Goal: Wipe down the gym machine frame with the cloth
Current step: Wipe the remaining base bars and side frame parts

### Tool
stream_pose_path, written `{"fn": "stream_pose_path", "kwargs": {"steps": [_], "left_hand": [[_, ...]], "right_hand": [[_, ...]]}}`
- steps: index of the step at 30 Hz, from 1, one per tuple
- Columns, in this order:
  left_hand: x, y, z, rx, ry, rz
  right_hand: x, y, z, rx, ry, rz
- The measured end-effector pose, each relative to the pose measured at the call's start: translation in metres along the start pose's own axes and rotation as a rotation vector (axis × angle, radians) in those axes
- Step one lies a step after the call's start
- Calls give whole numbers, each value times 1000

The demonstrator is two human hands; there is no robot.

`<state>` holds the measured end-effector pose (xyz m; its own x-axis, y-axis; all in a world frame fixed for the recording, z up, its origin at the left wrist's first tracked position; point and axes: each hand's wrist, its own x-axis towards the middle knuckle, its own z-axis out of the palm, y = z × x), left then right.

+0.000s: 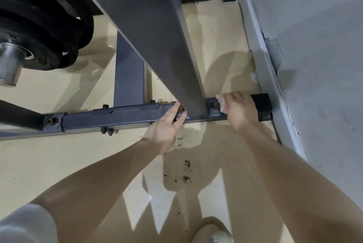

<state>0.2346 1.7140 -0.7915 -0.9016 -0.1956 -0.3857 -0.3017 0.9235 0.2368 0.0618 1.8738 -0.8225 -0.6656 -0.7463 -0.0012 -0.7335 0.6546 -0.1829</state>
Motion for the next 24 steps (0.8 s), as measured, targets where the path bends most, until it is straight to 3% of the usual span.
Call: {"fn": "stream_pose_path", "kwargs": {"steps": [2, 4, 6, 11, 15, 17, 21, 24], "left_hand": [[0, -2, -1, -15, 0, 13], [0, -7, -2, -7, -4, 43], [-2, -12, -2, 9, -27, 56], [-11, -26, 0, 43, -134, 75], [-17, -49, -9, 186, -146, 123], [-20, -71, -19, 255, -134, 146], [-20, -121, -62, 511, -141, 292], [-21, -160, -91, 497, -67, 242]], "right_hand": [[0, -9, 2, 82, -79, 56], [-5, -1, 0, 18, -31, 6], [-9, 8, -2, -67, -33, 74], [-10, -35, -11, 20, -312, 225], [-37, -64, -39, 255, -213, 418], [-50, -96, -48, 370, -264, 365], [-58, -181, -55, 480, -413, 48], [-33, -224, -53, 450, -386, 30]]}}
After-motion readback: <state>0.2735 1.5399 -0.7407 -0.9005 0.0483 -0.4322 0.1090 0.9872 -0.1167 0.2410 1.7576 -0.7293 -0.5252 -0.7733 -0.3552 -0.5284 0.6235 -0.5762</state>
